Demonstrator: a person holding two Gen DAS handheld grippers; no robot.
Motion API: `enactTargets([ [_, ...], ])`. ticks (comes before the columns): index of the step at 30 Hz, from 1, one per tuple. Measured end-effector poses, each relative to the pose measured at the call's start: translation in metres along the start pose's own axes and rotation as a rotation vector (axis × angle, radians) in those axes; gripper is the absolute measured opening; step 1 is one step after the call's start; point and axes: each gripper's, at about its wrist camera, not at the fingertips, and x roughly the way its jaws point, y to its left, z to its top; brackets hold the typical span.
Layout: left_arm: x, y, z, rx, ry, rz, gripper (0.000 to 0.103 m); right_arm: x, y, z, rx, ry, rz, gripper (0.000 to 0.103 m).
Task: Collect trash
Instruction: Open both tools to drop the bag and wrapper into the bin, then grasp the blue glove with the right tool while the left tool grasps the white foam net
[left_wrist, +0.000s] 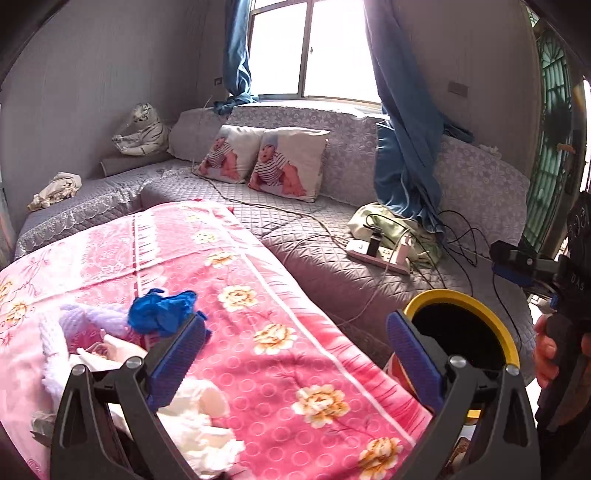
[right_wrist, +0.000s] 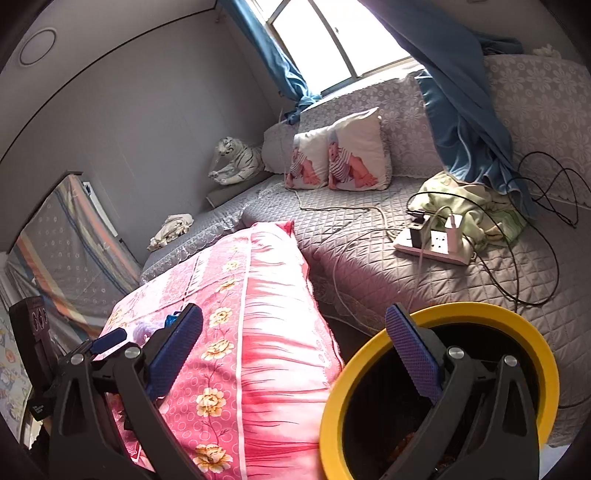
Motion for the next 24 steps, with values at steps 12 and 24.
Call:
enactTargets([
  [12,-0.07,0.139,-0.043,-0.186,-0.028,0.2,0.095,0.084,0.129,-0.043,-0.26,0.199,0.222,0.095],
  [24,-0.059,0.229,-0.05,-0.278,0.129,0.287,0.095,0.183,0.198,-0.046,-0.49,0.299,0.176,0.095],
])
